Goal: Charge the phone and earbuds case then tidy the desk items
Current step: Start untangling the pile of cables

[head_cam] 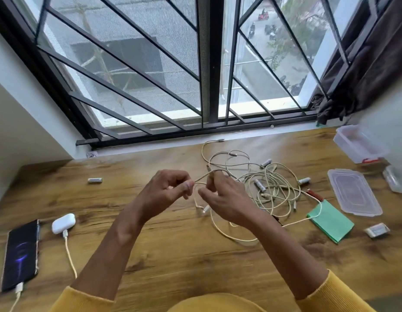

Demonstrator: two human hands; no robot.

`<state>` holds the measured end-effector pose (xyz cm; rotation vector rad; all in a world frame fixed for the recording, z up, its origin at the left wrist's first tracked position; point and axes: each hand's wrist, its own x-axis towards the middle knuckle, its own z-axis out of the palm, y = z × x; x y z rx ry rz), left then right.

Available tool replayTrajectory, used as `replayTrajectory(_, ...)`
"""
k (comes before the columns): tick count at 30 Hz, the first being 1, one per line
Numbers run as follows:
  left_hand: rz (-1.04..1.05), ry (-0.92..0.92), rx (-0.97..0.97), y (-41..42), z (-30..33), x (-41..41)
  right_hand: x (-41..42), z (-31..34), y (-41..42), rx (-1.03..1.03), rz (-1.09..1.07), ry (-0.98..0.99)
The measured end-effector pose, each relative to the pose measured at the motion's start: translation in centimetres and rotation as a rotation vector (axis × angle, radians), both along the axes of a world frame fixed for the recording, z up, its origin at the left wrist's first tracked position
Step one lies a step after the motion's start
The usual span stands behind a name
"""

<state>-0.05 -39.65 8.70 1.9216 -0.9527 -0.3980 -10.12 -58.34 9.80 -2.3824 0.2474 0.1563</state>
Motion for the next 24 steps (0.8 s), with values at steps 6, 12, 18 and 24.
replayTrajectory(6,-0.009,0.235,-0.128,-0.9,-1.3,-1.3,1.0,1.2,-1.2,0.499,-0.092,-0.238)
replayTrajectory(12,-0.031,0.265,-0.107,-2.5,-2.8,-2.6,2.2,3.2,-1.2,0.896,-0.052,-0.365)
replayTrajectory(18,0.031,0.161,-0.005,-2.4,-3.6,-1.4,2.9,4.9,-2.0,1.319,0.227,-0.240)
replayTrajectory(24,0.133,-0.106,0.147,-2.1,-3.4,1.7,2.2,4.9,-2.7,1.257,0.410,-0.076)
